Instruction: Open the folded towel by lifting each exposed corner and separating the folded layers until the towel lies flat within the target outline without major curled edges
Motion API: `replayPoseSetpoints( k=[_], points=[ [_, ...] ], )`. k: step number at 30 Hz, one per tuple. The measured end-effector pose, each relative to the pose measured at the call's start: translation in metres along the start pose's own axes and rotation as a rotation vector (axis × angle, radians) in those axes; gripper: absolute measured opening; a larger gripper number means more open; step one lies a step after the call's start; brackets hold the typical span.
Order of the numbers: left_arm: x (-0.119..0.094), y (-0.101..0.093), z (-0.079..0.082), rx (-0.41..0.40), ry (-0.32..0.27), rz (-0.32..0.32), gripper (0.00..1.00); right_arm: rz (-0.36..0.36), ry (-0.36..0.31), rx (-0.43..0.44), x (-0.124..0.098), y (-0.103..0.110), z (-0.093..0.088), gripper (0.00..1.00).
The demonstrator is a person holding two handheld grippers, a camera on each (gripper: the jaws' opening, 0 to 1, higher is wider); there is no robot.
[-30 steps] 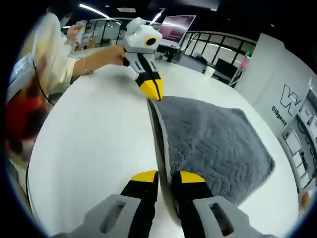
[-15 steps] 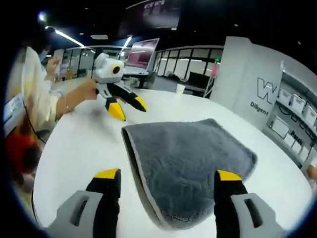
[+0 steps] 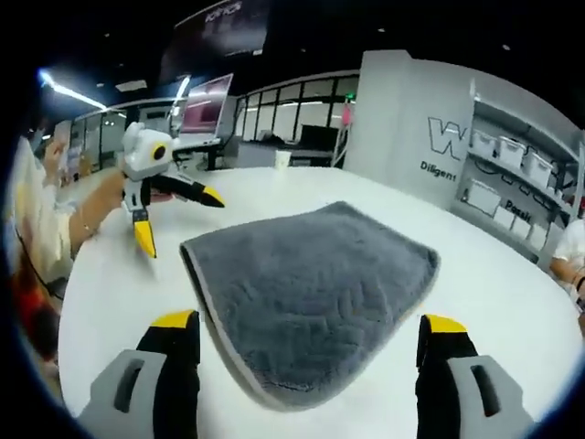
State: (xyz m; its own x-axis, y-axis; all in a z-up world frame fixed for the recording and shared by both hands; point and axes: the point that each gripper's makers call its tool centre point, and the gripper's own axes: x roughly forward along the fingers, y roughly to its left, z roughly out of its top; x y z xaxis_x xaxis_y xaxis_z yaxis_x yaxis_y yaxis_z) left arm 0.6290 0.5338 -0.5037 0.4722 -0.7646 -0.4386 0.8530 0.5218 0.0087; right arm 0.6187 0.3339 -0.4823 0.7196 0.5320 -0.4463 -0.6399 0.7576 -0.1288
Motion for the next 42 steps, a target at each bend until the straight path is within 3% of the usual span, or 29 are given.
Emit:
replayPoseSetpoints(
  k=[2, 4, 8, 10, 13, 18, 22, 24, 27, 35, 42],
  points=[
    [0.0, 0.0, -0.001, -0.006, 0.003, 0.001, 1.0, -0.043, 0.016, 0.008, 0.0, -0.01, -0.004, 0.94],
    [-0.001, 0.001, -0.001, -0.007, 0.006, 0.004, 1.0, -0.069, 0.007, -0.039, -0.001, -0.014, -0.002, 0.87],
    [-0.002, 0.002, 0.001, 0.001, 0.002, 0.011, 1.0, -0.048, -0.024, 0.013, 0.0, -0.013, 0.002, 0.78],
    [-0.003, 0.002, 0.001, 0.003, 0.003, 0.017, 1.0, -0.051, -0.026, 0.027, 0.001, -0.016, 0.0, 0.68],
    [-0.004, 0.004, 0.002, 0.013, 0.004, 0.026, 1.0, -0.044, 0.012, 0.07, 0.006, -0.017, -0.013, 0.49],
    [-0.005, 0.003, 0.004, 0.018, -0.002, 0.024, 0.99, -0.005, 0.128, 0.037, 0.018, -0.007, -0.037, 0.36],
    [-0.006, 0.0, 0.006, 0.028, -0.006, 0.019, 0.98, 0.03, 0.111, 0.062, 0.019, 0.002, -0.035, 0.18],
    [-0.006, -0.001, 0.006, 0.031, -0.006, 0.018, 0.98, 0.0, 0.122, 0.042, 0.018, -0.004, -0.038, 0.07],
    [-0.006, -0.001, 0.006, 0.036, -0.003, 0.017, 0.98, 0.0, 0.112, 0.052, 0.017, -0.004, -0.037, 0.0],
    [-0.006, -0.004, 0.005, 0.044, 0.001, 0.009, 0.97, -0.042, 0.098, -0.036, 0.017, -0.009, -0.027, 0.0],
    [-0.007, -0.004, 0.006, 0.047, 0.0, 0.012, 0.97, -0.121, -0.001, -0.139, 0.015, -0.014, 0.005, 0.0]
  ],
)
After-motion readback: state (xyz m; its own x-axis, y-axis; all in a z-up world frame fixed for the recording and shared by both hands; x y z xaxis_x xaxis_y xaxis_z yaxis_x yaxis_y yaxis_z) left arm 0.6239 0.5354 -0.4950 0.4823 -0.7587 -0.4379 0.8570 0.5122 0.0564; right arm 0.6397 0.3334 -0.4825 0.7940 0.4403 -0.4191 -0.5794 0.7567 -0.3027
